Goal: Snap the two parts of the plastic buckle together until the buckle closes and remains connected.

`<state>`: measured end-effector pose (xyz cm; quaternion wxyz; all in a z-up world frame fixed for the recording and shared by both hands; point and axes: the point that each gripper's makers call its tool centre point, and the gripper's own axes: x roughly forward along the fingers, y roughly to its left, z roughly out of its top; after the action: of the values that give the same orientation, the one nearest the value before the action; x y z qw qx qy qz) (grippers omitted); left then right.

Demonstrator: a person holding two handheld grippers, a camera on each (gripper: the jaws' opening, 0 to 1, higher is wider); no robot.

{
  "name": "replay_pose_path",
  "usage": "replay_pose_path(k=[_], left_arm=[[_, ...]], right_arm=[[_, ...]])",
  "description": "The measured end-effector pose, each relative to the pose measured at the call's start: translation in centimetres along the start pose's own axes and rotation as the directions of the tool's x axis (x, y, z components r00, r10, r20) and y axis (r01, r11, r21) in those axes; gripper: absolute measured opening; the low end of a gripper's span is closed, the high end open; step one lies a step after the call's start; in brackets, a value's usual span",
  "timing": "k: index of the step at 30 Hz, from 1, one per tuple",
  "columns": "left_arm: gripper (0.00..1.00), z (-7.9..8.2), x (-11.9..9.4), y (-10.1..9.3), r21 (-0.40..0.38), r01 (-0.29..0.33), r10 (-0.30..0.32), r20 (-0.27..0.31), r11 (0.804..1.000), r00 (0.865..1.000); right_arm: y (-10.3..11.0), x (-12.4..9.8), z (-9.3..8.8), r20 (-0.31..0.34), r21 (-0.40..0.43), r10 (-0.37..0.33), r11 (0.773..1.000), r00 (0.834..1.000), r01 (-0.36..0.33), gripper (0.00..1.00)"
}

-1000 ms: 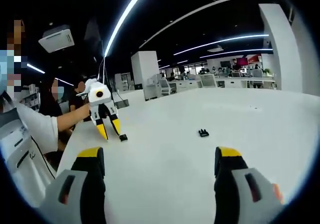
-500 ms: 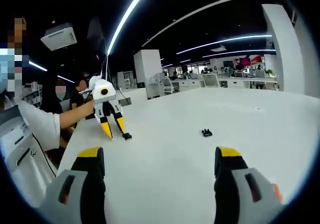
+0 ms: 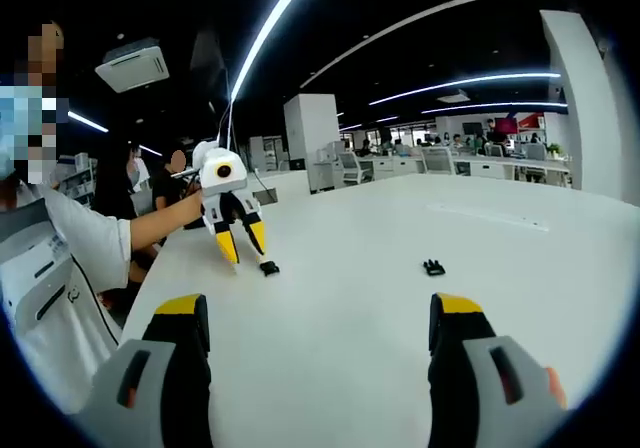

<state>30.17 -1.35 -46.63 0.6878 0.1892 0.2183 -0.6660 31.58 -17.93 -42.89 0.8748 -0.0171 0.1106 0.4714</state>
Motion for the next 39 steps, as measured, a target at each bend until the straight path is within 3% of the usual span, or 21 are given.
replay_pose_path(k=[3, 5, 8, 14, 22, 24, 26, 28, 32, 39], left_arm=[[0.2, -0.4, -0.2, 1.1, -0.076, -0.066, 0.064, -0.03, 0.995, 0.998], [0.2, 0.0, -0.2, 0.9, -0.109, -0.058, 0.056, -0.022, 0.992, 0.998], [0.19, 0.8, -0.3, -0.6, -0.136, -0.004, 0.004, -0.004, 0.991, 1.0], [0.19, 0.5, 0.9, -2.3, -0.168, 0.044, -0.053, -0.052, 0.985, 0.997], [0.19, -0.8, 2.0, -1.4, -0.175, 0.004, -0.03, -0.145, 0.985, 0.989], [0.19, -0.8, 1.9, -0.6, -0.17, -0.036, 0.01, -0.152, 0.985, 0.988], [0.19, -0.8, 1.7, 1.0, -0.149, -0.117, 0.093, -0.159, 0.982, 0.983], [0.19, -0.2, 1.6, 2.1, -0.133, -0.171, 0.153, -0.132, 0.976, 0.979], [0.19, 0.4, 1.7, 1.4, -0.146, -0.134, 0.118, -0.113, 0.98, 0.987], [0.19, -0.7, 1.8, 1.6, -0.092, -0.151, 0.133, -0.176, 0.984, 0.975]], right_arm=[[0.1, 0.1, -0.1, -0.004, 0.002, 0.007, 1.0, 1.0, -0.007, 0.9], [0.0, 0.0, -0.2, -0.01, 0.002, 0.003, 1.0, 1.0, -0.003, 0.9], [-0.1, -0.1, -0.4, -0.01, 0.011, -0.004, 1.0, 1.0, 0.004, 0.9], [-0.2, -0.2, -0.4, -0.011, 0.017, -0.007, 1.0, 1.0, 0.007, 0.9], [-0.3, -0.5, -0.4, -0.006, 0.017, -0.018, 1.0, 1.0, 0.018, 0.9], [-0.3, -0.6, -0.3, -0.003, 0.018, -0.022, 1.0, 1.0, 0.022, 0.9], [-0.3, -0.6, -0.2, 0.002, 0.016, -0.021, 1.0, 1.0, 0.021, 0.9], [-0.3, -0.6, -0.1, 0.003, 0.013, -0.02, 1.0, 1.0, 0.02, 0.9], [-0.3, -0.5, -0.3, -0.004, 0.014, -0.017, 1.0, 1.0, 0.017, 0.9], [-0.4, -0.6, -0.2, -0.002, 0.014, -0.02, 1.0, 1.0, 0.02, 0.9]])
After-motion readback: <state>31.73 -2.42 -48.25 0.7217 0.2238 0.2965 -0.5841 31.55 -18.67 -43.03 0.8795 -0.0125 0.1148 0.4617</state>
